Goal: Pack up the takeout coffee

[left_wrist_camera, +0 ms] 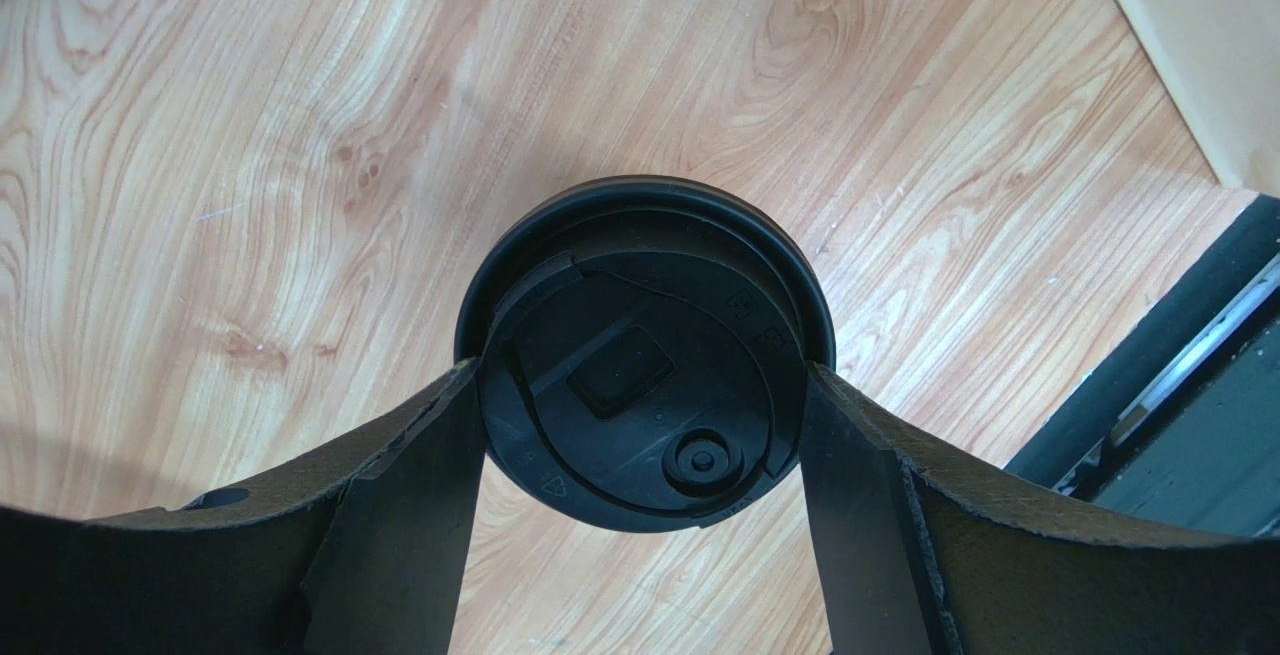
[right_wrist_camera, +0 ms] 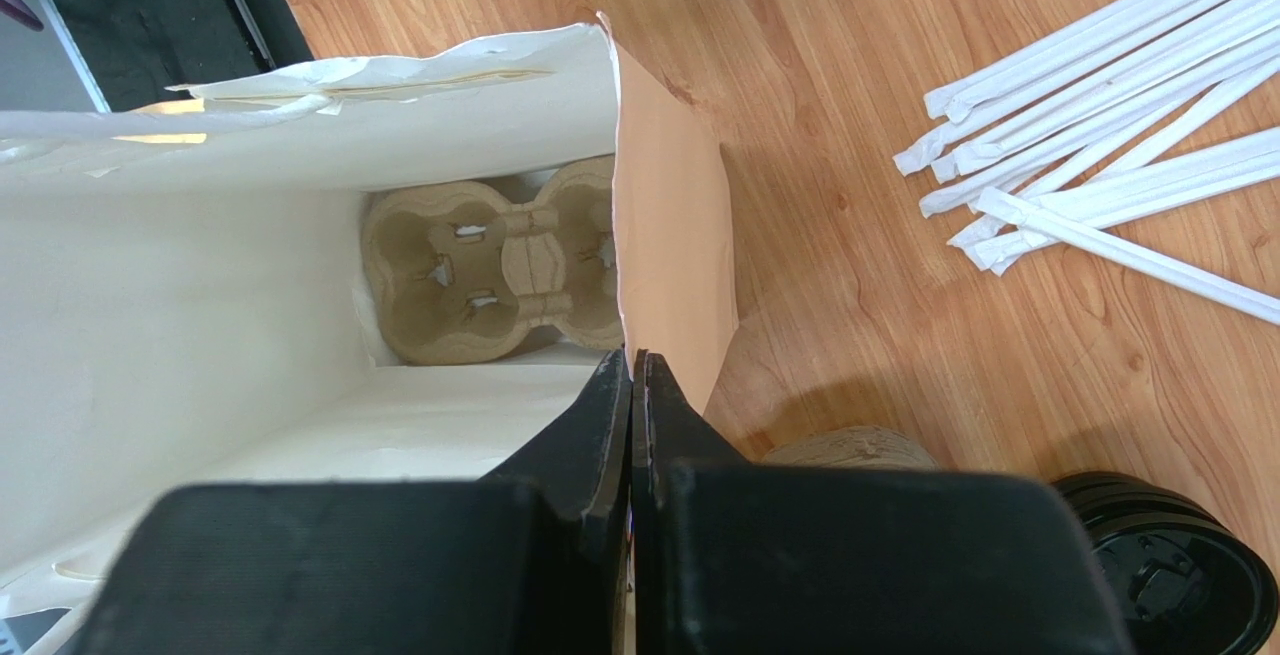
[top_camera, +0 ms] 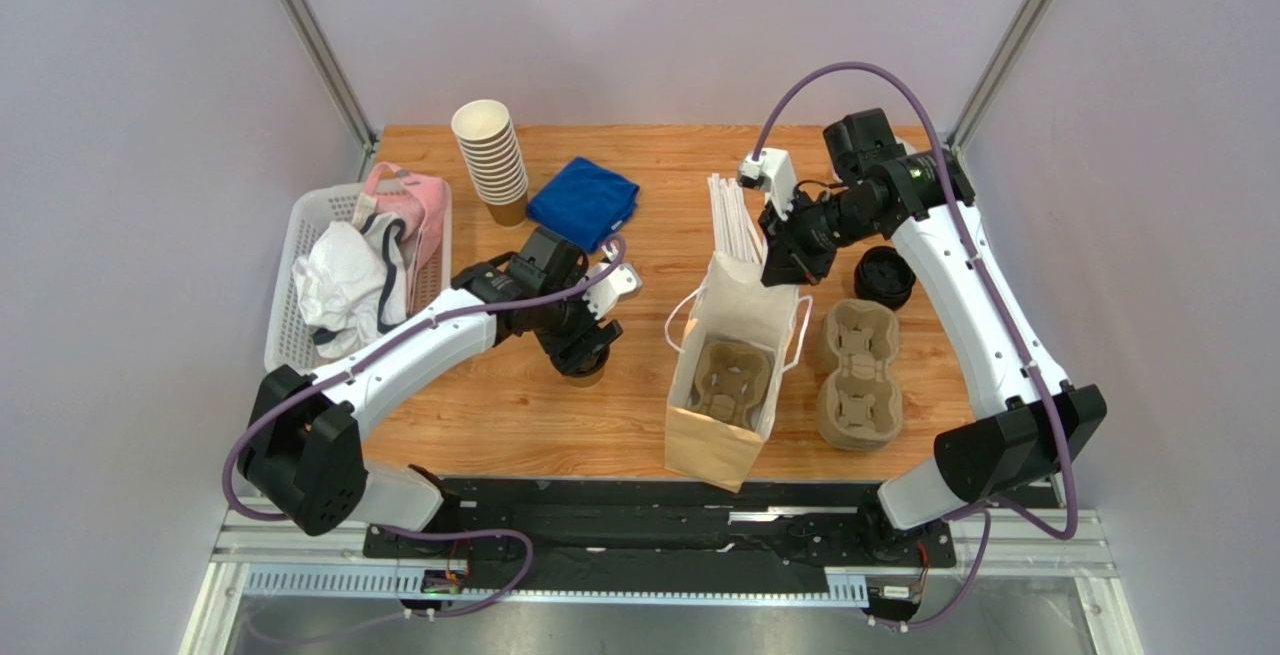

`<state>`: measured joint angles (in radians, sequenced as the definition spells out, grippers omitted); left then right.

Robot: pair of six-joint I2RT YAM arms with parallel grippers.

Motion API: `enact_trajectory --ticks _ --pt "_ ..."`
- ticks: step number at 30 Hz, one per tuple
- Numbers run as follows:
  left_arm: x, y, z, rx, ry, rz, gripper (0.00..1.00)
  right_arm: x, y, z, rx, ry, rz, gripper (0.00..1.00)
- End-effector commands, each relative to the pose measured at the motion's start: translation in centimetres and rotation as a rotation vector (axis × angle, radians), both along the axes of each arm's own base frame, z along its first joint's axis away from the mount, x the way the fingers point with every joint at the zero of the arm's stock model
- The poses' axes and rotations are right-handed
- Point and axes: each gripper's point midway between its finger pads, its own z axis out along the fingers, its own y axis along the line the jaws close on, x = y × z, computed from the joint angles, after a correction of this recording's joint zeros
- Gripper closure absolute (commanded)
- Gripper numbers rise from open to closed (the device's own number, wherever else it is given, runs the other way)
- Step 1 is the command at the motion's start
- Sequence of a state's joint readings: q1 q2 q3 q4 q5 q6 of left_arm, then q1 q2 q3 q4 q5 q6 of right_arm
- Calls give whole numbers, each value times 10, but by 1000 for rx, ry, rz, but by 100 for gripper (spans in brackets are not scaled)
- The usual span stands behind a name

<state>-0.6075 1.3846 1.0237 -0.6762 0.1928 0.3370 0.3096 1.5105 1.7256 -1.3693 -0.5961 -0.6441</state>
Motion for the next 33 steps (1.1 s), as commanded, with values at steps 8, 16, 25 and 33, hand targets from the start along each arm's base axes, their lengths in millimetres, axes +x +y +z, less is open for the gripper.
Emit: enact_trajectory --ticks 8,16,25,33 --pt "-11 20 -16 166 95 -75 34 -44 -11 2 -44 163 16 100" --pt "-15 25 -21 217 148 -81 29 -45 -12 2 -48 165 18 100" --pt "-12 32 -30 265 154 -61 32 -44 -11 3 -43 160 19 100" --pt "-13 16 27 99 50 -56 59 -46 -8 9 -12 140 14 100"
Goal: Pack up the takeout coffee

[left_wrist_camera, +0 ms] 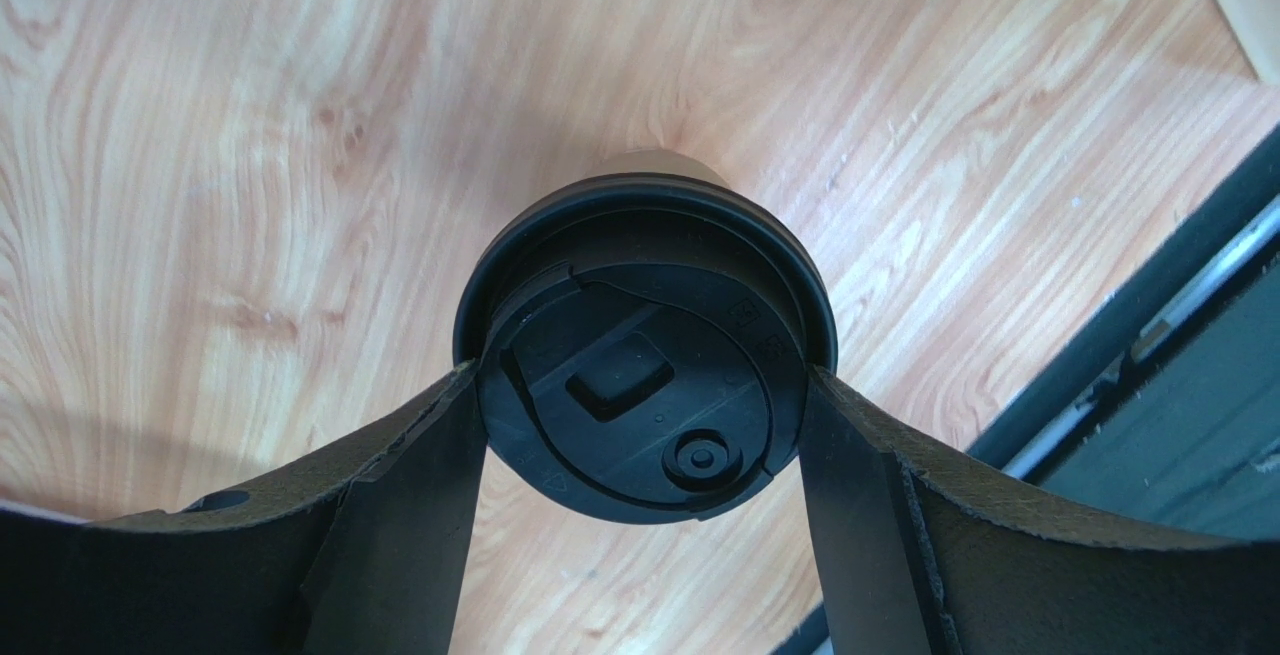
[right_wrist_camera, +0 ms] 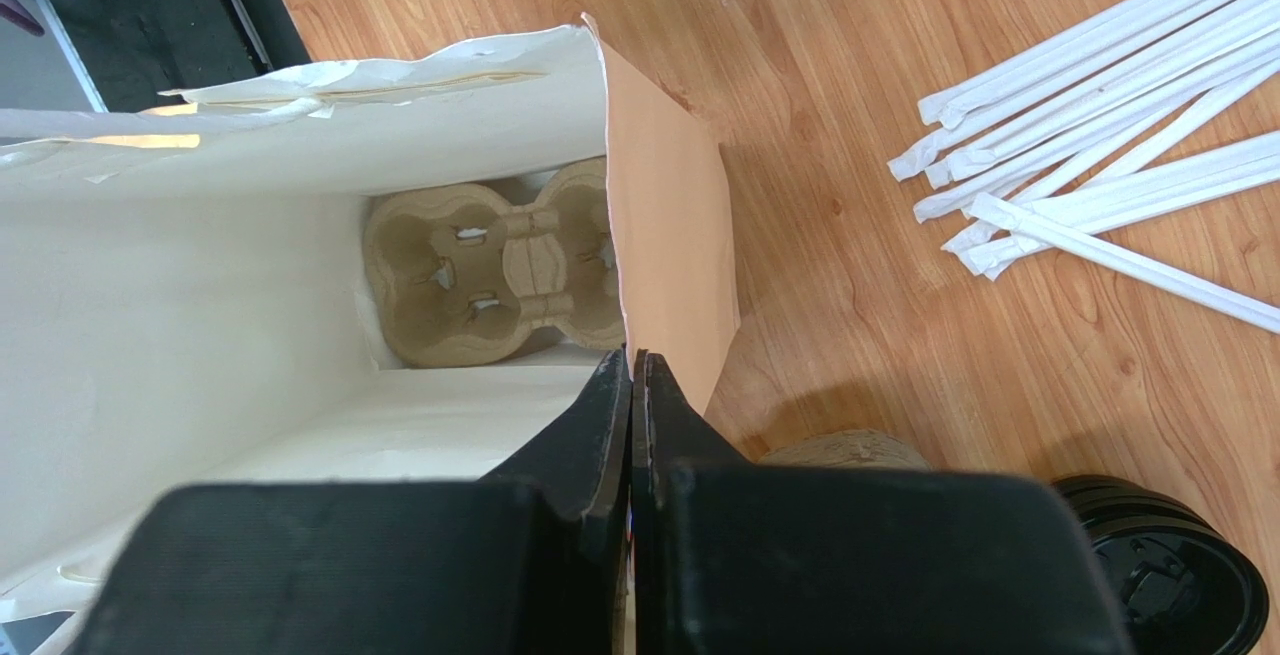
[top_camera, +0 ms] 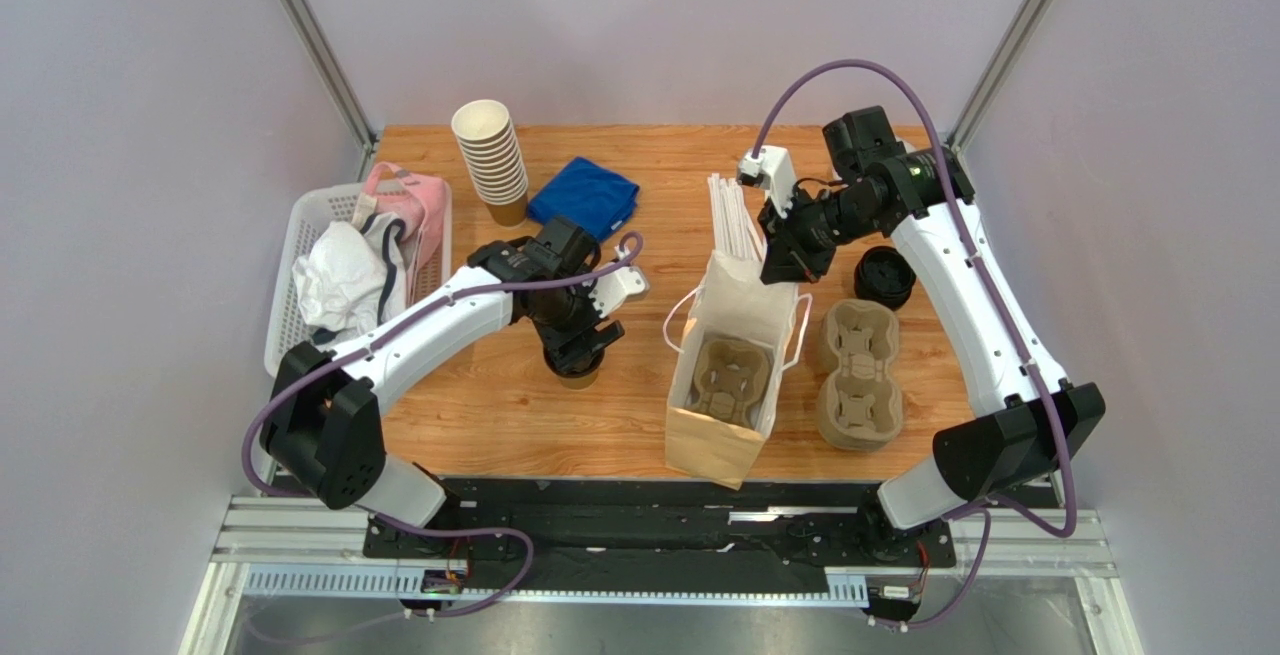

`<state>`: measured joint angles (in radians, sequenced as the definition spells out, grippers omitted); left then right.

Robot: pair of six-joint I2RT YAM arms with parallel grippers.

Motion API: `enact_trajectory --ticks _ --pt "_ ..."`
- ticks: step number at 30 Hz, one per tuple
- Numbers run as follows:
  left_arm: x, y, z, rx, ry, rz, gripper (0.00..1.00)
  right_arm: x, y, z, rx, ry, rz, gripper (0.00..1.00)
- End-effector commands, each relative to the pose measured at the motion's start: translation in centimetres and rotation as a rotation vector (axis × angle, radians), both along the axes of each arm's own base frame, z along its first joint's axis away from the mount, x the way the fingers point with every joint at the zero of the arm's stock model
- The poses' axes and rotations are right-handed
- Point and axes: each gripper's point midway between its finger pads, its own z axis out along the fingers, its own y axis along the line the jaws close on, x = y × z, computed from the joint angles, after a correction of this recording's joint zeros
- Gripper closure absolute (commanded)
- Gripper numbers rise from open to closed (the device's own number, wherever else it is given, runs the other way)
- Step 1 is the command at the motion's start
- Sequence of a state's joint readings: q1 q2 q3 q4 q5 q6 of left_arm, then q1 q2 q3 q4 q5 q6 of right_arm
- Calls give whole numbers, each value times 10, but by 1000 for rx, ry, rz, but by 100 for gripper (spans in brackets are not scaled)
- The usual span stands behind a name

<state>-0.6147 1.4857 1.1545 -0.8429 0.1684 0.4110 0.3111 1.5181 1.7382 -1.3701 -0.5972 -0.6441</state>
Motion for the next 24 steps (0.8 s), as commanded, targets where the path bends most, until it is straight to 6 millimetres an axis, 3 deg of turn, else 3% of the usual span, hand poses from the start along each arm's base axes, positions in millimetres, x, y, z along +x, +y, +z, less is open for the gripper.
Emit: enact_trajectory --ticks 1,8,9,11,12,14,15,17,18,20,21,24 --pt "-13 9 36 -35 -34 8 62 -49 -9 8 -11 139 12 100" --pt "-15 5 127 -216 -151 44 67 -51 -5 13 35 94 -3 100" --pt "-12 4 152 -254 -197 48 68 -52 -5 13 37 97 -11 100" --pt "-13 0 186 -319 -250 35 68 -52 -5 13 41 97 -16 99" --pt "-12 -3 218 -372 -311 20 68 -52 -4 13 43 102 -21 99" --pt "-14 -8 249 -432 -353 -1 68 -50 -4 11 41 111 -31 99" --pt "-17 -9 280 -481 -409 -15 68 -50 -3 10 41 117 -36 99" --pt "-19 -17 302 -534 -426 -43 68 -48 -2 10 48 125 -49 99" --pt "-23 -18 328 -580 -470 -59 68 -47 -2 9 49 129 -58 99" --pt "-28 -31 343 -620 -465 -101 68 -45 0 9 57 134 -76 99" --pt "-36 -32 365 -653 -503 -125 68 -45 0 8 56 141 -82 100" --pt "-53 -52 388 -695 -543 -216 68 -42 2 8 66 152 -103 100"
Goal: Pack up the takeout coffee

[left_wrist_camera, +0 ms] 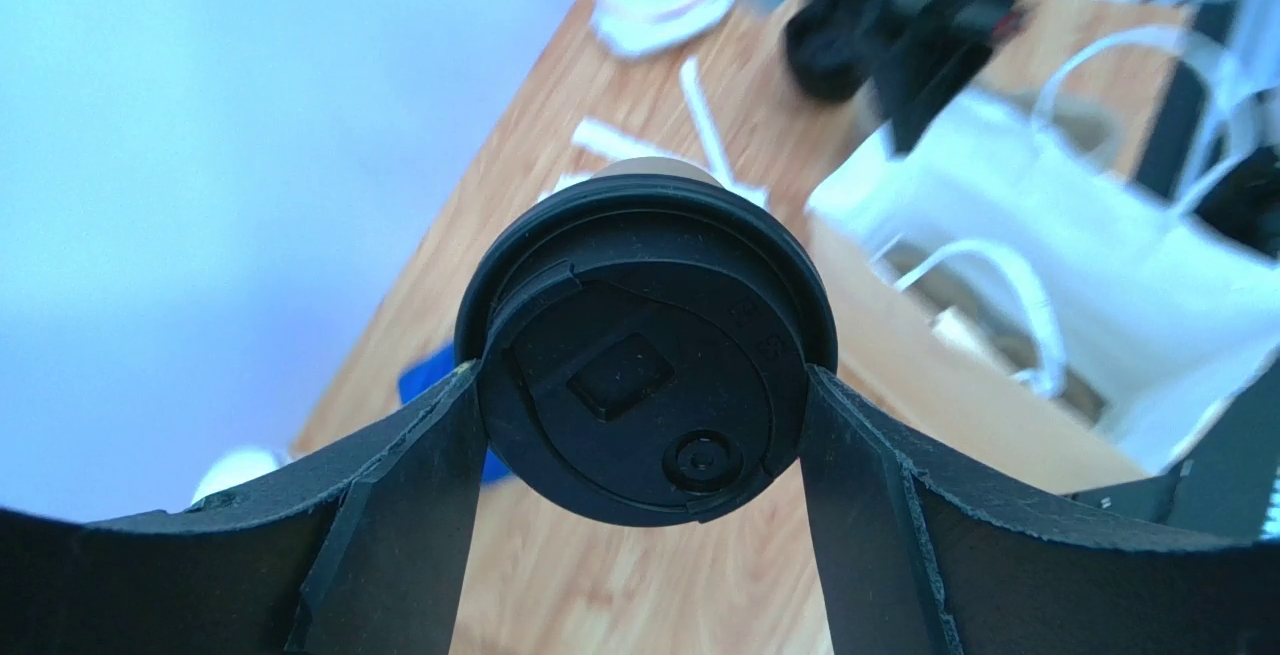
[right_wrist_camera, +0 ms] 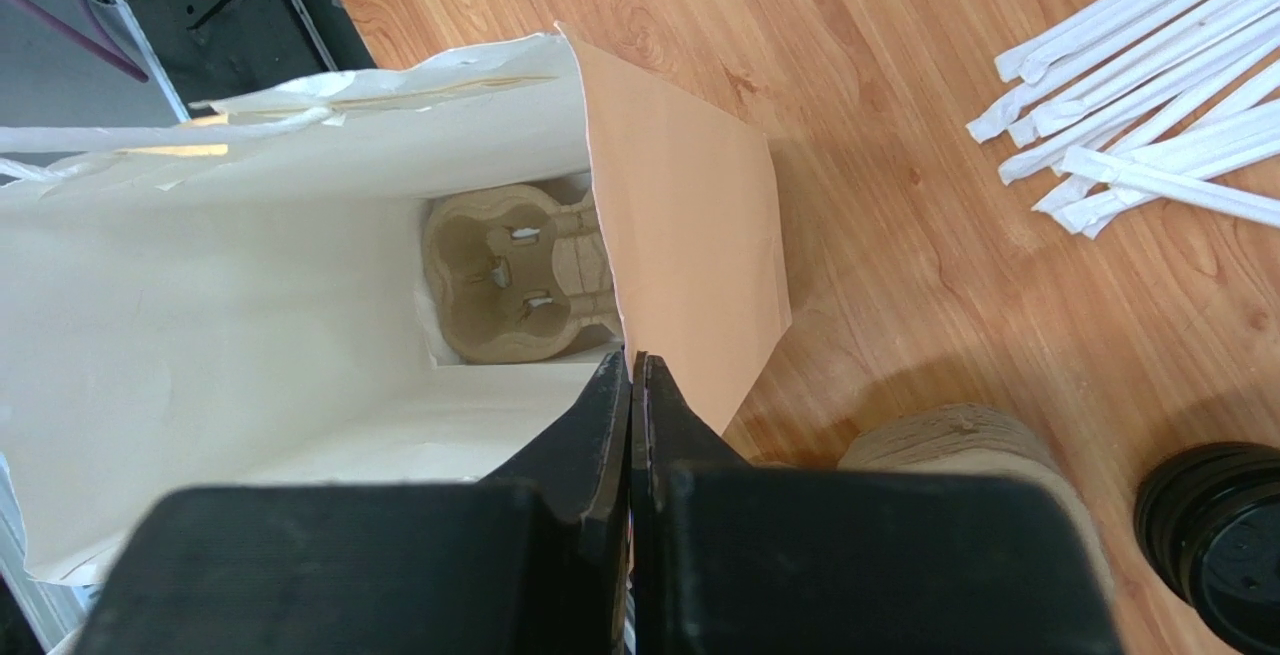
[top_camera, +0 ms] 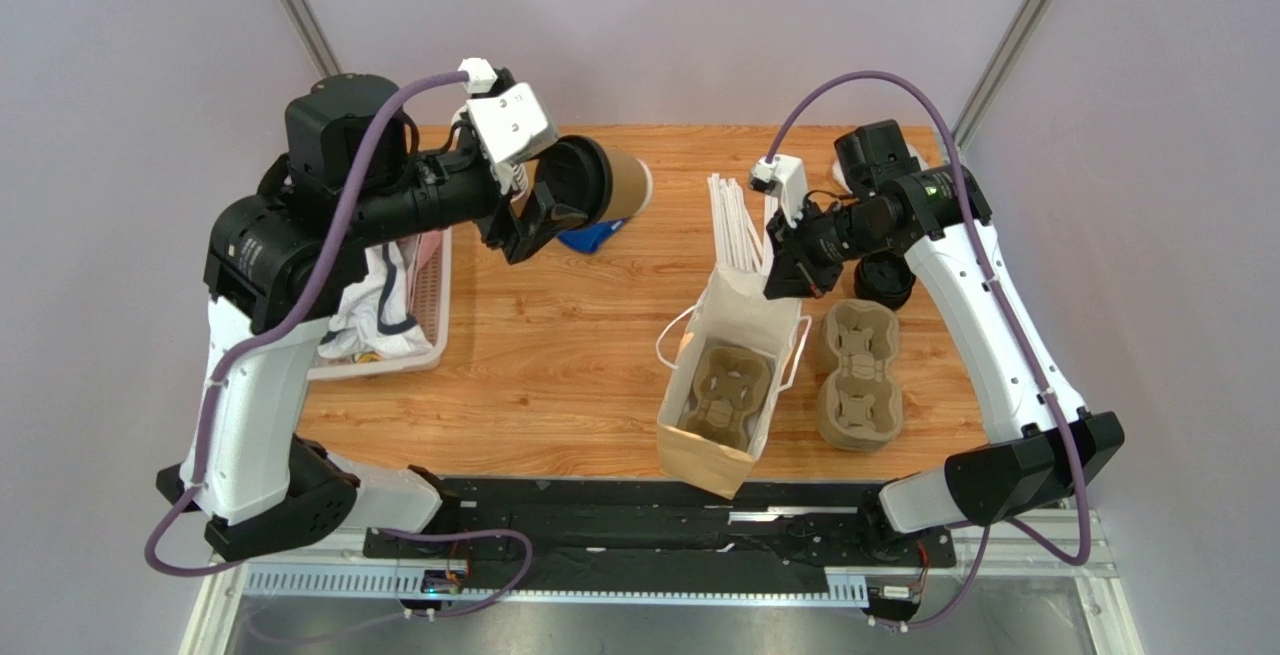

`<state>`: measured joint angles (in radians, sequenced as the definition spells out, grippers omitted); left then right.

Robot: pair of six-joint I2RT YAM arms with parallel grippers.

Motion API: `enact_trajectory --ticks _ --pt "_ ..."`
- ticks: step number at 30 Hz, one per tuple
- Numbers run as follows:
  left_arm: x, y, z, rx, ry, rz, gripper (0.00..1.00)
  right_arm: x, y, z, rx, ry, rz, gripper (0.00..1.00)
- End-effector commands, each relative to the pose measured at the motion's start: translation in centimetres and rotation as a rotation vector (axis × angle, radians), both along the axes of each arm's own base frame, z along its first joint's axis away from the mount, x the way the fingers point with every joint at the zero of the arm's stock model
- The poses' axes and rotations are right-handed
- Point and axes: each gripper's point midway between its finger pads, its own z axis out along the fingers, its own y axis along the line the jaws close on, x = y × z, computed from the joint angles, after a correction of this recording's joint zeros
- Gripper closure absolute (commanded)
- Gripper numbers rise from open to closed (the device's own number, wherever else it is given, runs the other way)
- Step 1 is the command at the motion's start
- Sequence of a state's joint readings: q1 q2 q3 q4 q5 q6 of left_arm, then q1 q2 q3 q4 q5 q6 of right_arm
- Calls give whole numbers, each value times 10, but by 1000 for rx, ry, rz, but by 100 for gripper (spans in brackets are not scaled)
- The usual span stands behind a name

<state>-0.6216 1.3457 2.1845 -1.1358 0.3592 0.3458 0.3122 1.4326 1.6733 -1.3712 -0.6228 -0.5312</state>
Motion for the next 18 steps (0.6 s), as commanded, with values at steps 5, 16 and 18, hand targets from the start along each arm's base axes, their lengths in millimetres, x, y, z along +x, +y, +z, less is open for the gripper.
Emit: enact_trajectory --ticks 5,16,18 --pt "-49 -61 14 20 -47 -246 67 -9 6 3 31 108 -64 100" --pt "-70 -106 -51 274 -81 -410 69 -12 14 11 56 100 -8 100" --pt "-71 -111 -56 296 -95 -428 69 -13 16 12 54 96 3 100"
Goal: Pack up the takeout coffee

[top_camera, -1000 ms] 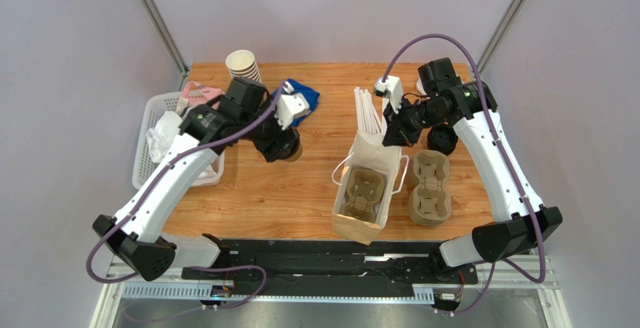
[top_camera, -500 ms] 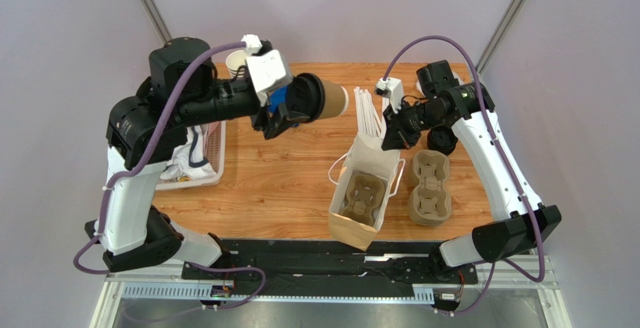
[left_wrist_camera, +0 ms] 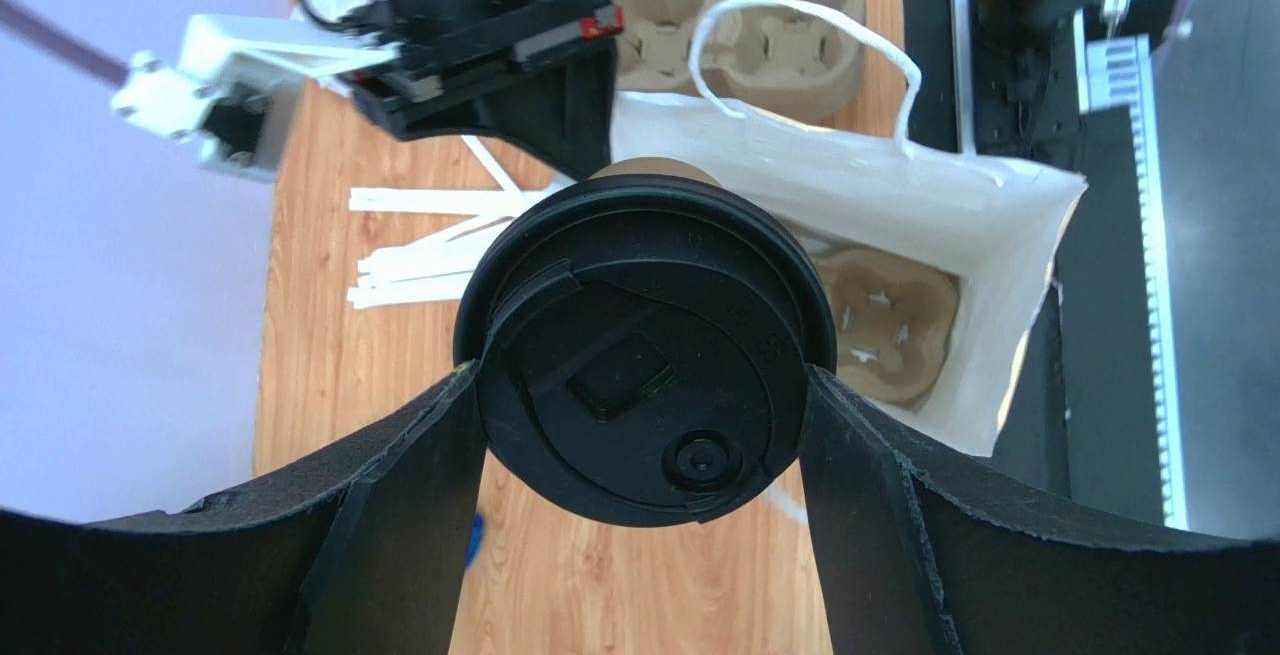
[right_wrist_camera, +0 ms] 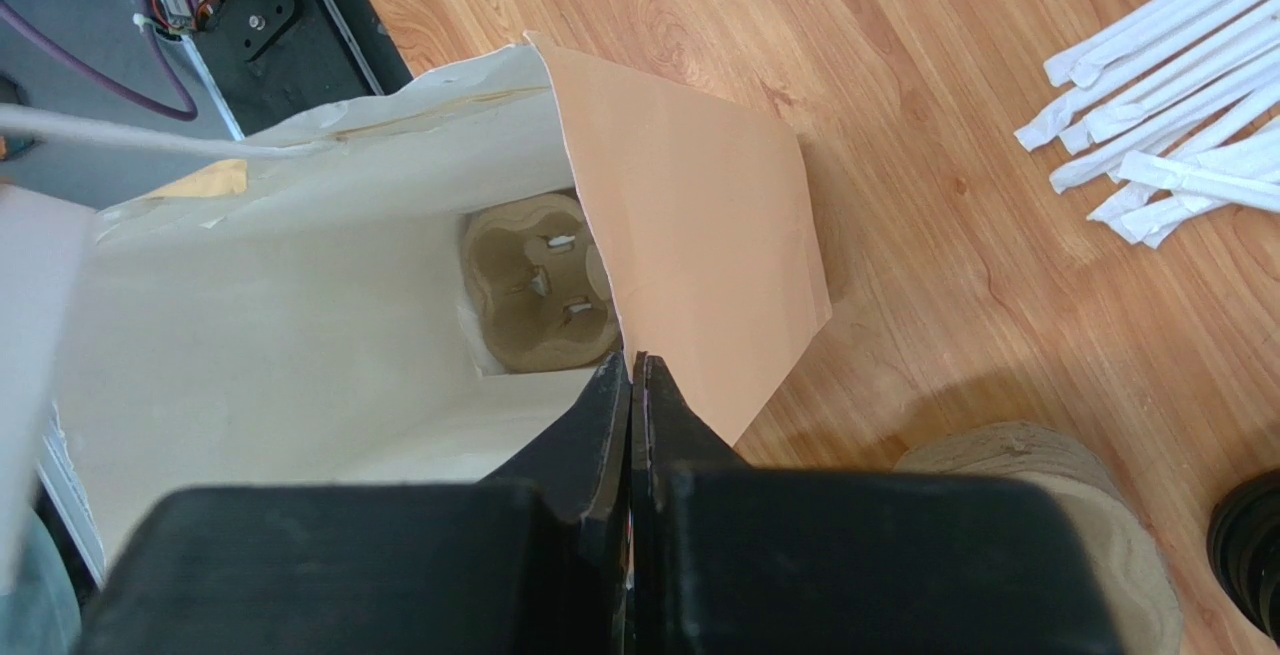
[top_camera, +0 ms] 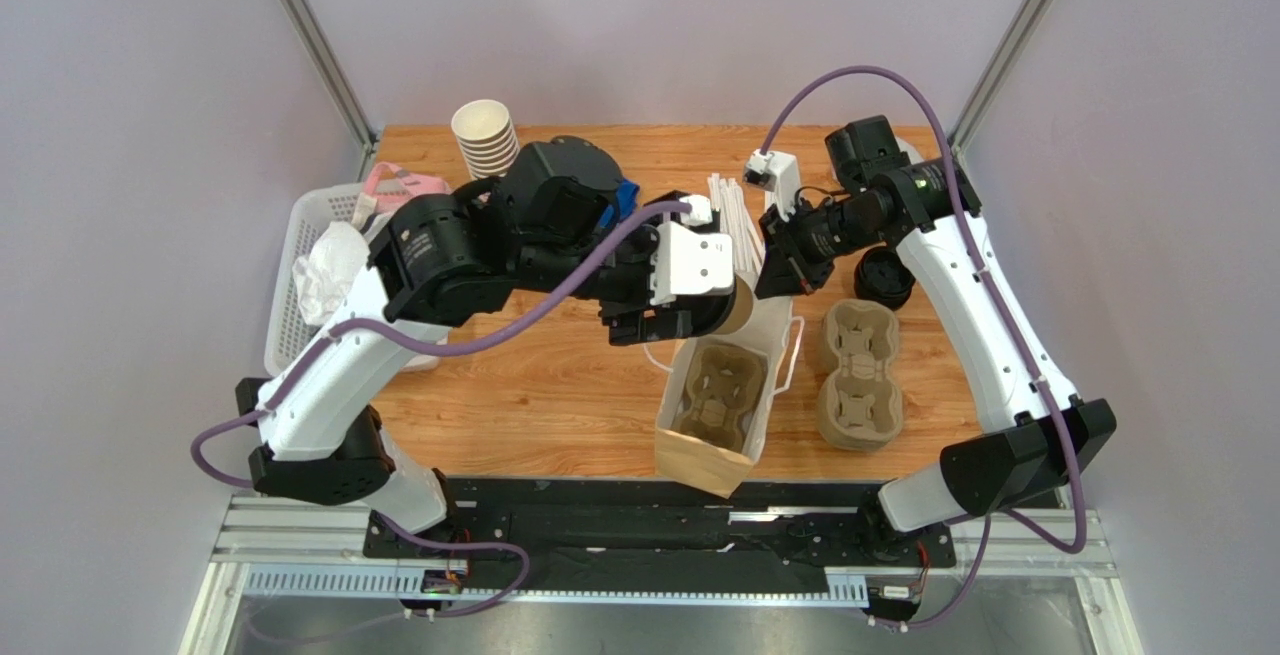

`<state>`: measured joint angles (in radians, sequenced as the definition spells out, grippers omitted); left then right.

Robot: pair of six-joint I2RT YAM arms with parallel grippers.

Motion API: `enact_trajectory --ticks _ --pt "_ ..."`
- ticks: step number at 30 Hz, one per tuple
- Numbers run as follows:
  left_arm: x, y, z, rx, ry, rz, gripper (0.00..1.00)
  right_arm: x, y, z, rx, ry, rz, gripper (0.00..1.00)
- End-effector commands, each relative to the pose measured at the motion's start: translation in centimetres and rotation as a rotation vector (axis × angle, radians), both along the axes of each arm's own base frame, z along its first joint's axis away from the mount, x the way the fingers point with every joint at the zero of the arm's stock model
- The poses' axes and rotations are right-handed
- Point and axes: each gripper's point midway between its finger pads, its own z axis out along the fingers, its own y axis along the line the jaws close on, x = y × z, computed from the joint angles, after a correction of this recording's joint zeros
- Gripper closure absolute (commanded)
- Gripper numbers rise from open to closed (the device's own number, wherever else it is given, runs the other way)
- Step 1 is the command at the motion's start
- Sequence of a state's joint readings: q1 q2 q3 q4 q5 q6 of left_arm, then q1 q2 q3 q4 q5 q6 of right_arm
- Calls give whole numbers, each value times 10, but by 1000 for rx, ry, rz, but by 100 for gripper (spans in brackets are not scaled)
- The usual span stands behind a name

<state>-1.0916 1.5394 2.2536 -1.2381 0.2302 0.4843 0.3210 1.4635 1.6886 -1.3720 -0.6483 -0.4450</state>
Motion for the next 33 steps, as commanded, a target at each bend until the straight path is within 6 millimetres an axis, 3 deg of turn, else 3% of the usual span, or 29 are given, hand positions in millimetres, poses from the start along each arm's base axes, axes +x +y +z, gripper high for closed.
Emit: enact_trajectory --ticks 1,8,19,26,29,33 --pt "-1 -2 -1 31 -88 -48 69 -13 8 13 24 13 48 100" --pt "-5 -11 -29 163 -197 -161 69 -15 14 13 20 10 75 100" --pt "-2 -32 -69 284 -179 -229 69 -18 24 11 22 37 79 100" --pt "1 -35 -115 390 -97 -203 69 -23 23 11 38 44 52 100" --pt "2 -33 -141 452 -52 -192 69 -32 25 11 62 78 55 100" --pt "-1 -26 -158 495 -43 -211 70 -50 23 15 136 164 45 96"
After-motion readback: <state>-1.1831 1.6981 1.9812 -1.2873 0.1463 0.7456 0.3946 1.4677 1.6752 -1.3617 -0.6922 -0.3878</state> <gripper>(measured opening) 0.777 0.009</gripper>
